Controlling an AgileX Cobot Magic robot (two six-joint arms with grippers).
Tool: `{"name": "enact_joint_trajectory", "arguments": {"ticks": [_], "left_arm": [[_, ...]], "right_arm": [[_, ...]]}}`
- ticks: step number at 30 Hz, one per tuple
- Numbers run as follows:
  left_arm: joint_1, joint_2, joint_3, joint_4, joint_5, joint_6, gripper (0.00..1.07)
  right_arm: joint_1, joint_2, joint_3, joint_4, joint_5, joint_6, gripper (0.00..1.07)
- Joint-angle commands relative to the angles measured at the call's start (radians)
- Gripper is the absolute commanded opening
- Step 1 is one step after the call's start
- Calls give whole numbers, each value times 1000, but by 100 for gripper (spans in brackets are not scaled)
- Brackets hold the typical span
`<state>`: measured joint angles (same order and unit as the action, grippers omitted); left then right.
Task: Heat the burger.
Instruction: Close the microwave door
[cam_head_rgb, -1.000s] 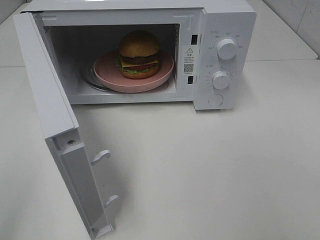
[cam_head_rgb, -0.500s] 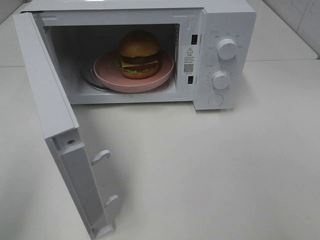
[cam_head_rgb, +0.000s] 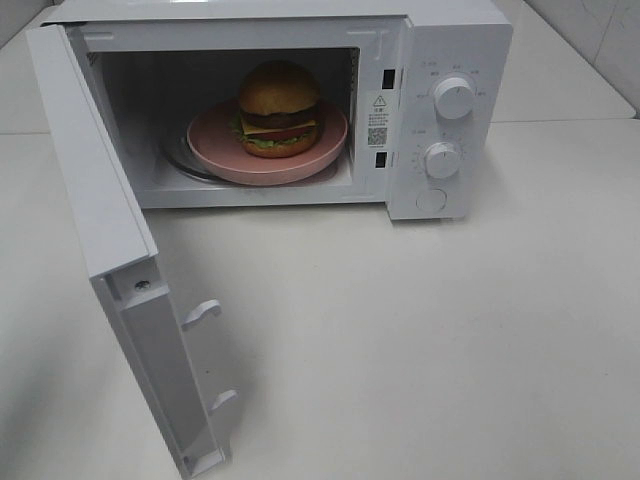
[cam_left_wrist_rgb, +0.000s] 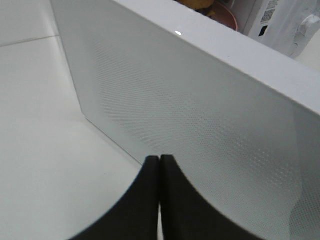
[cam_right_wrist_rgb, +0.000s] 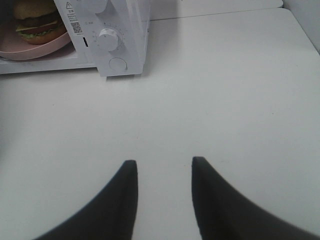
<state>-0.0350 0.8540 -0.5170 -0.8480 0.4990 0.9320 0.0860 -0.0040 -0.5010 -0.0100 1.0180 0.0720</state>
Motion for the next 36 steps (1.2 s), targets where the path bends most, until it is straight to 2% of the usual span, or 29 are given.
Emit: {"name": "enact_joint_trajectory", "arguments": {"ticks": [1,4,6,7,9,11,12,15,17,27,31,36], "left_arm": [[0,117,-12,-158,-22,140,0],[-2,143,-19,-177,-22,162,0],[-31,210,-41,-217,-28,205,0],[-31,210,-41,-217,-28,205,0],[-106,289,-69,-223,-89,207,0],[-124,303,-75,-224,-109,207,0],[-167,337,-82,-224,-151,202,0],[-187,350,-87,-224,-165,202,0],[-256,412,-111,-225,-220,200,0],[-396,525,-169,-245,-345,199,0],[-463,589,-222,-249,-388,199,0],[-509,655,-286,-249,-394,199,0]], "right_arm": [[-3,-27,3,-1,-16,-10,34],[-3,-27,3,-1,-16,-10,34],[-3,-27,3,-1,-16,-10,34],[-3,-27,3,-1,-16,-10,34],[-3,-27,3,-1,-16,-10,34],[-3,-27,3,-1,-16,-10,34],[-3,-27,3,-1,-16,-10,34],[-3,-27,3,-1,-16,-10,34],[-3,-27,3,-1,-16,-10,34],[-3,-27,3,-1,-16,-10,34],[-3,-27,3,-1,-16,-10,34],[-3,-27,3,-1,-16,-10,34]]}}
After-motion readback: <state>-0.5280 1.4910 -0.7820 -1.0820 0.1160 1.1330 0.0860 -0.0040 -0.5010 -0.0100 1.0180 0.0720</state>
